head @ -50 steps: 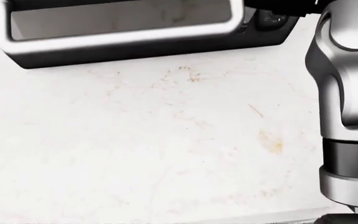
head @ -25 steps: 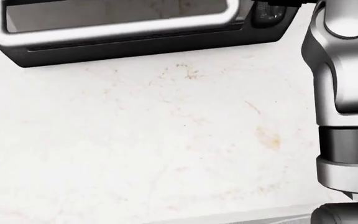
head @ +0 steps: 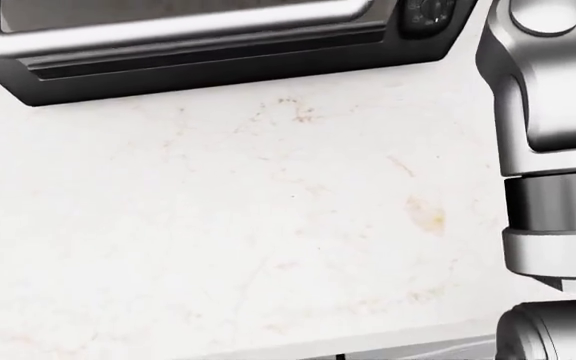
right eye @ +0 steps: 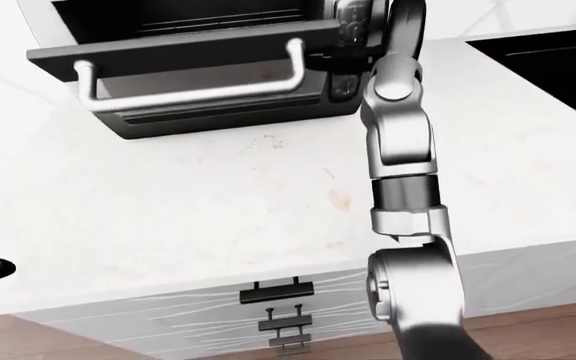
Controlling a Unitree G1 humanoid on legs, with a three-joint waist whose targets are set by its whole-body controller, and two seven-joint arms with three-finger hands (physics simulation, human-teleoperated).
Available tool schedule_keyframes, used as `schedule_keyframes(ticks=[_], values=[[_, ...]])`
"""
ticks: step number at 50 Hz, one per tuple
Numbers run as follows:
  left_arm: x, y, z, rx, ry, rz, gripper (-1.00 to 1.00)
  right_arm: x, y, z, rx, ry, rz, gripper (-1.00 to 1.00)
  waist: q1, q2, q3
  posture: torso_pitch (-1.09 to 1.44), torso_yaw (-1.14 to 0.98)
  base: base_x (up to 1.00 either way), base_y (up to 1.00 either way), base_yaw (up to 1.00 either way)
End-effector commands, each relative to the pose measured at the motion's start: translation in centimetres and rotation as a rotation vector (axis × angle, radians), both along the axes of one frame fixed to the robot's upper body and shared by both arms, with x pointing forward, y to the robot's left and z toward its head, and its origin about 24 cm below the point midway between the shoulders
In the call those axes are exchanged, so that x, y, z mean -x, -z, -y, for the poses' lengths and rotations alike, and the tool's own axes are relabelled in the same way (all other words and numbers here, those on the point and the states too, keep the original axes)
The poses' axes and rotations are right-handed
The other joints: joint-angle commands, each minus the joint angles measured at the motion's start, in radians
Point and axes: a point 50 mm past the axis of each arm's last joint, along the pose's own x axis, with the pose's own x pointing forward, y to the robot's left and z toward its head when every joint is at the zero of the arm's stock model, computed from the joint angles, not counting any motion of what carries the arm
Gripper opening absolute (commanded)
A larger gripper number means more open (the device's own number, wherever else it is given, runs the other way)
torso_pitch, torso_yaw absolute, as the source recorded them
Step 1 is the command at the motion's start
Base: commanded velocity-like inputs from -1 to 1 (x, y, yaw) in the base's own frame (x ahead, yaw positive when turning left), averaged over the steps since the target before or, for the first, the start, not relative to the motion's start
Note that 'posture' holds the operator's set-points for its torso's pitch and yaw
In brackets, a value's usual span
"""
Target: Close the toaster oven door.
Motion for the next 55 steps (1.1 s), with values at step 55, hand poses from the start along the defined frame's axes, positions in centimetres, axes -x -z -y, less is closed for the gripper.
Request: schedule_keyframes(ticks=[55], values=[[-1.8,2.2,7.1,-0.118,0.335,-0.053,1.00,1.3,-4.7,-1.2,0.004,-0.047,0.185,1.00,0.028,-0.030,-0.039,0.00,0.00,0.00,0.00,0.00]])
